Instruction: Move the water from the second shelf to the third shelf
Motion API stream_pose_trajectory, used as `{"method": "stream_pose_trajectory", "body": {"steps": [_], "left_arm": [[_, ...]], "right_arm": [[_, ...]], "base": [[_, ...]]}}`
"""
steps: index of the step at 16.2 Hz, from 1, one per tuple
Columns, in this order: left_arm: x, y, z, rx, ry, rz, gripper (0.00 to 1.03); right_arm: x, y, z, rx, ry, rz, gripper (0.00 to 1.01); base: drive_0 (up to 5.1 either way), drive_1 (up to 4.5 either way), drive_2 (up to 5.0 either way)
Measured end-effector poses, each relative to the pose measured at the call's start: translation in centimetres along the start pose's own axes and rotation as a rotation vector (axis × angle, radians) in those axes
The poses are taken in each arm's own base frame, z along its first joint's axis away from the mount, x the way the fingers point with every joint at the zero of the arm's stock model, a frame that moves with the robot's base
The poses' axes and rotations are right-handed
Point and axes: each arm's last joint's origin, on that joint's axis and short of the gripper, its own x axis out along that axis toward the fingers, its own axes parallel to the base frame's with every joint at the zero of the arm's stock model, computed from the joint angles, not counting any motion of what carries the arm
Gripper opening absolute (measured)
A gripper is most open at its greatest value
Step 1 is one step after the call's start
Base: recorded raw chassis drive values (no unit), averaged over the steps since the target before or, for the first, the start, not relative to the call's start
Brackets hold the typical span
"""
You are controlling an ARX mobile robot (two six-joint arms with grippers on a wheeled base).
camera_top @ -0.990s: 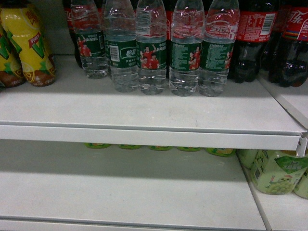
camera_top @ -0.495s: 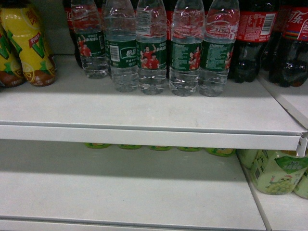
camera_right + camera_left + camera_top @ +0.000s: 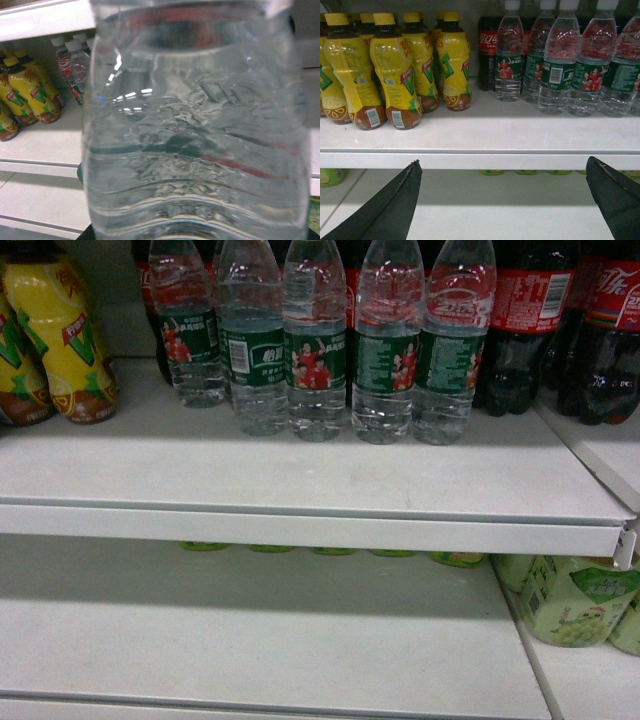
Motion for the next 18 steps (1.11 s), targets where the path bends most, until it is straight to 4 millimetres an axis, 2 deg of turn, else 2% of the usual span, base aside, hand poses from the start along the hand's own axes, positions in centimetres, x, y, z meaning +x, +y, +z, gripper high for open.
{"method": "stream_pose_trajectory", "body": {"steps": [18], "left_arm": [[0.0,0.0,0.05,0.0,-0.005,0.0,0.98]], "right_arm": [[-0.07,0.07,0.35,-0.004,-0.018,0.004,0.43]], "base": [[0.0,0.0,0.0]]}}
